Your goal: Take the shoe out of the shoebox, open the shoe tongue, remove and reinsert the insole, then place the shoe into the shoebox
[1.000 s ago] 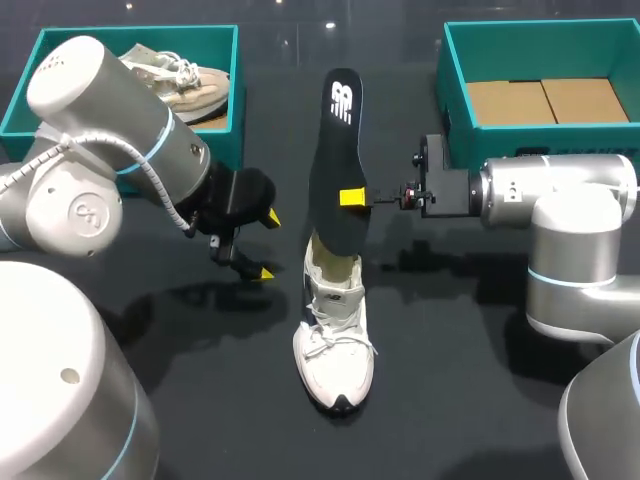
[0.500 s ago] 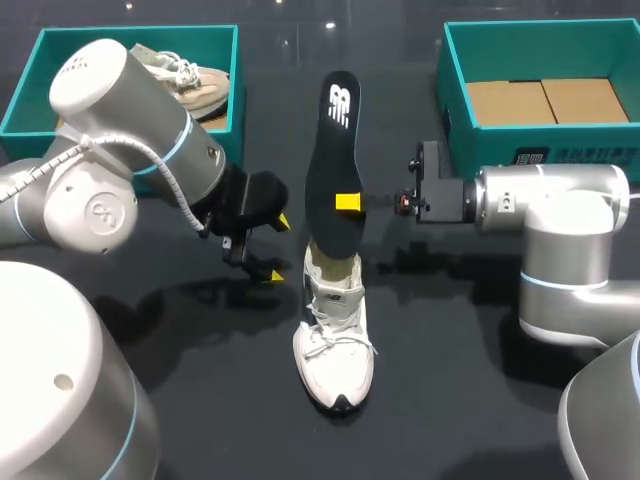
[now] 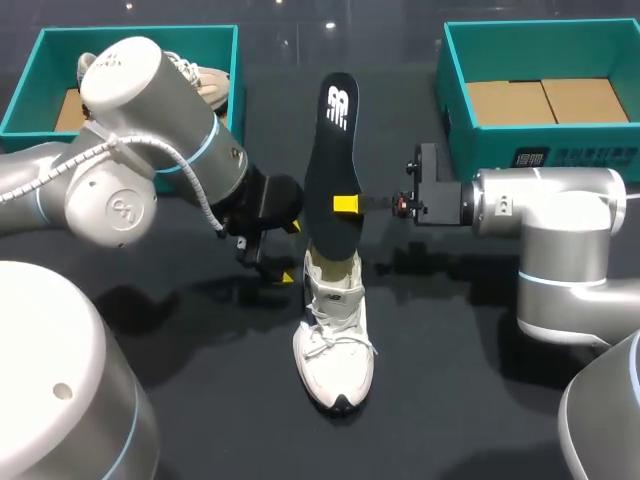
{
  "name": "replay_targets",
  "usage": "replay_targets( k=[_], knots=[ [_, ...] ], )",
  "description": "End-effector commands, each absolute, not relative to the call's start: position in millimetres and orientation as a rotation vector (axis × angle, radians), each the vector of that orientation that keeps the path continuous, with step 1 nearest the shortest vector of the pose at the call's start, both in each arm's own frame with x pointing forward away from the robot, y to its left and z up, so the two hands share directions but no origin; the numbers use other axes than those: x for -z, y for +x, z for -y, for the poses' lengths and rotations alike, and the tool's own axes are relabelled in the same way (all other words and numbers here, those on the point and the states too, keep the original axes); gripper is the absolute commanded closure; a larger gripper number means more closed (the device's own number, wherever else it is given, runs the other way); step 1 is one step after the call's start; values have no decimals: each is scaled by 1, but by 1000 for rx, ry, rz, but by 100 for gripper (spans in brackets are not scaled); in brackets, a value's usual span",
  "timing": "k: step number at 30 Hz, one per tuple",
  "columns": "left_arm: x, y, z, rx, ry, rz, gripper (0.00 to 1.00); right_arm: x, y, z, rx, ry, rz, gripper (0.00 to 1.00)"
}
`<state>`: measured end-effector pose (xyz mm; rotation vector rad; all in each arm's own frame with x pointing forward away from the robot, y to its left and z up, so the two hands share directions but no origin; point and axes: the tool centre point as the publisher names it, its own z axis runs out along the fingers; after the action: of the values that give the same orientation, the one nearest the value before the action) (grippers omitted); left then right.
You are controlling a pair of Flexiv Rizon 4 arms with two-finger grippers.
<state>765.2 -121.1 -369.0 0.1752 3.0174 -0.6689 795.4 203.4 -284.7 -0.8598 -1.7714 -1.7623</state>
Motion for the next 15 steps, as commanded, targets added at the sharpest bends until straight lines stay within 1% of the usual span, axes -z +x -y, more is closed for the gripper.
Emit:
replay_targets(
  k=[1,15],
  knots=[
    [371,766,127,633,163,-3025,0,285,795,-205,1760,-862,1774,100],
    [369,764,128,638,187,-3028,0,294,799,-209,1799,-805,1801,100]
  ],
)
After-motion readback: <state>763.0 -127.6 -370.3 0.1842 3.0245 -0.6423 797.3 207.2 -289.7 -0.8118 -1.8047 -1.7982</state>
